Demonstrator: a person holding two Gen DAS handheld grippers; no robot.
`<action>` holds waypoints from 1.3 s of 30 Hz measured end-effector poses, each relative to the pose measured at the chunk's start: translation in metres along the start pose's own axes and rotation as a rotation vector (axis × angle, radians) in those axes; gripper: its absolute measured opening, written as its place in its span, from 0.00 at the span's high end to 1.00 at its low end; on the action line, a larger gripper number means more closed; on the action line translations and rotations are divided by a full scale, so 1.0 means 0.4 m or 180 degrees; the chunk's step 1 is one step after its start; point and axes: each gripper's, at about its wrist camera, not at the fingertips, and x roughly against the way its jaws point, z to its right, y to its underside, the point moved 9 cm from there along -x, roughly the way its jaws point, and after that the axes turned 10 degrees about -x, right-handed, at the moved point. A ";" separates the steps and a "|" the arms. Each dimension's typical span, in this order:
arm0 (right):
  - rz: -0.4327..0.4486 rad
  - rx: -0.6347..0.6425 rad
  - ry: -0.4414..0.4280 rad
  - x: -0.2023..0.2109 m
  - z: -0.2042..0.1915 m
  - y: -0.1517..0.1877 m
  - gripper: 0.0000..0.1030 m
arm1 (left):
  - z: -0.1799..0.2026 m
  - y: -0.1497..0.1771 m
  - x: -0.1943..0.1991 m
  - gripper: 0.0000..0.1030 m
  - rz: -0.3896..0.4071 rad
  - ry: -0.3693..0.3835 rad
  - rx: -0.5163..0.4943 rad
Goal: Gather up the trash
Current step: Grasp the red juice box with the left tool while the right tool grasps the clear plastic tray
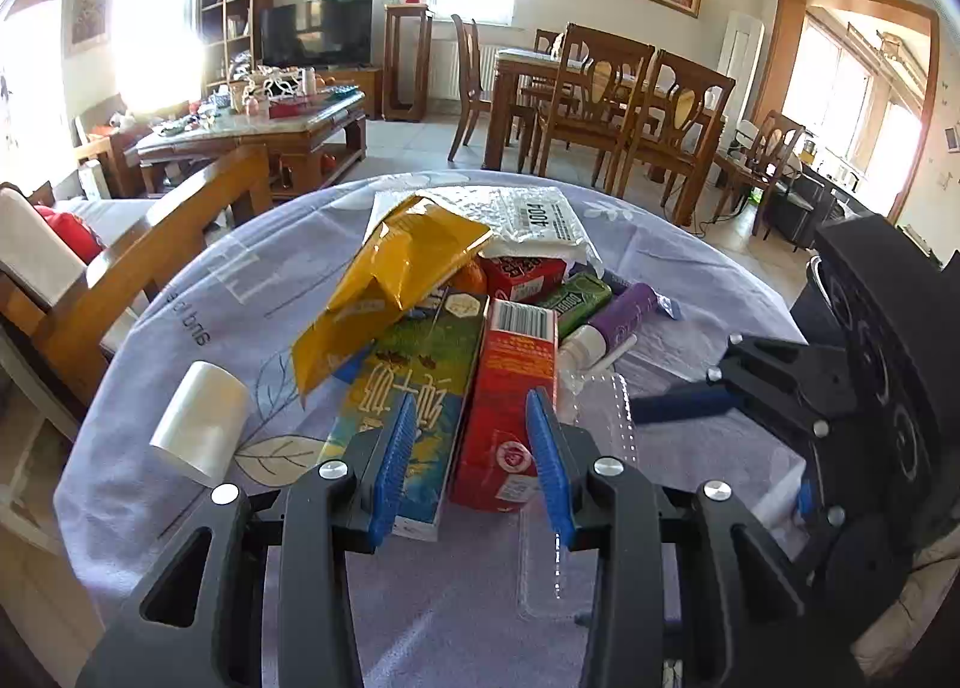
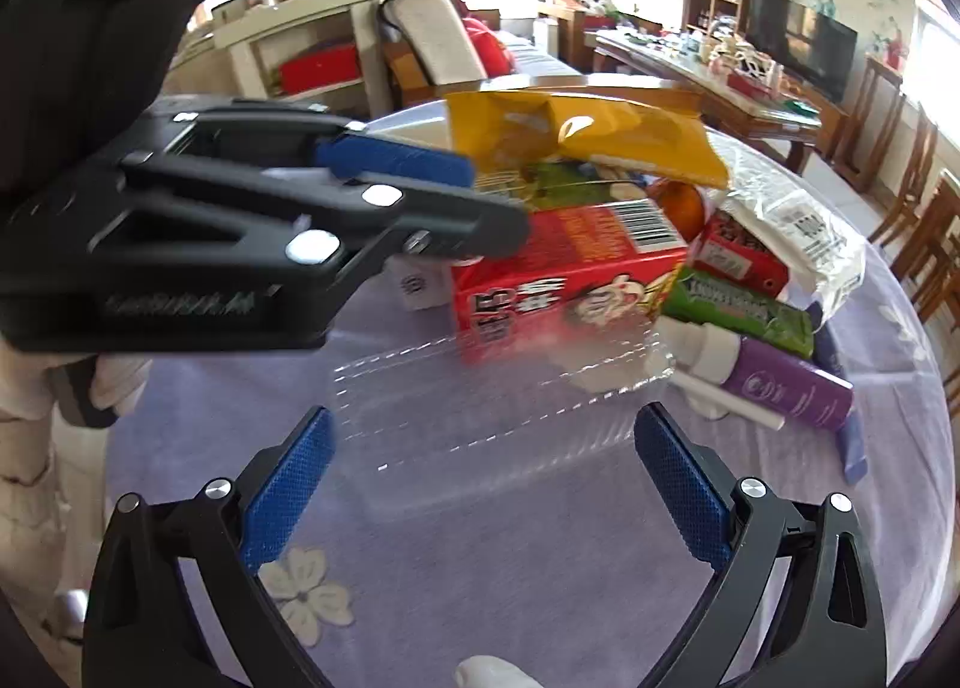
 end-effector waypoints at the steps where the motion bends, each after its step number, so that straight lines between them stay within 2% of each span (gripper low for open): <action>1: -0.0018 -0.0008 -0.0004 -0.008 0.005 -0.005 0.05 | 0.000 0.001 -0.002 0.62 -0.0004 -0.0005 -0.0004; 6: -0.0130 -0.0022 -0.0156 -0.033 0.034 -0.018 0.08 | 0.002 0.005 -0.003 0.62 0.0005 0.0027 0.0000; 8: -0.0124 -0.0019 -0.0190 -0.027 0.040 -0.010 0.21 | 0.007 0.006 -0.004 0.61 -0.0007 0.0032 -0.0019; 9: -0.0133 -0.0004 -0.0181 -0.023 0.044 -0.001 0.32 | 0.010 0.007 -0.004 0.61 -0.0015 0.0028 -0.0037; 10: -0.0142 0.0006 -0.0169 -0.019 0.047 0.003 0.36 | 0.016 0.008 -0.006 0.61 -0.0024 0.0038 -0.0058; 13: -0.0146 0.0015 -0.0163 0.000 0.047 0.025 0.37 | 0.027 0.010 -0.016 0.61 -0.0061 0.0048 -0.0088; 15: -0.0177 -0.0033 -0.0185 0.004 0.049 0.036 0.37 | 0.029 0.008 -0.031 0.61 -0.0120 0.0016 -0.0100; 17: -0.0209 -0.0147 -0.0208 0.004 0.062 0.035 0.31 | 0.033 0.003 -0.042 0.60 -0.0146 0.0002 -0.0112; 18: -0.0200 -0.0230 -0.0203 0.007 0.070 0.033 0.24 | 0.033 0.000 -0.047 0.60 -0.0147 -0.0001 -0.0113; 23: -0.0128 -0.0376 -0.0244 0.031 0.072 0.033 0.23 | 0.021 -0.027 -0.076 0.60 -0.0159 -0.0109 -0.0025; 24: -0.0120 -0.0380 -0.0244 0.037 0.070 0.037 0.20 | 0.018 -0.031 -0.079 0.60 -0.0142 -0.0125 -0.0003; 26: -0.0111 -0.0427 -0.0277 0.047 0.064 0.039 0.16 | 0.016 -0.036 -0.083 0.62 -0.0100 -0.0150 0.0037; 27: -0.0107 -0.0452 -0.0267 0.050 0.062 0.040 0.14 | 0.017 -0.036 -0.084 0.69 -0.0095 -0.0165 0.0037; 31: -0.0043 -0.0547 -0.0130 0.044 0.047 0.030 0.07 | 0.013 -0.033 -0.079 0.69 -0.0060 -0.0146 0.0105; 35: -0.0001 -0.0649 0.0142 0.016 0.039 0.012 0.07 | -0.016 -0.035 -0.089 0.70 -0.0062 -0.0058 0.0273; 39: -0.0066 -0.0862 0.0344 -0.020 0.030 0.002 0.07 | -0.034 -0.041 -0.095 0.69 -0.0103 0.0001 0.0300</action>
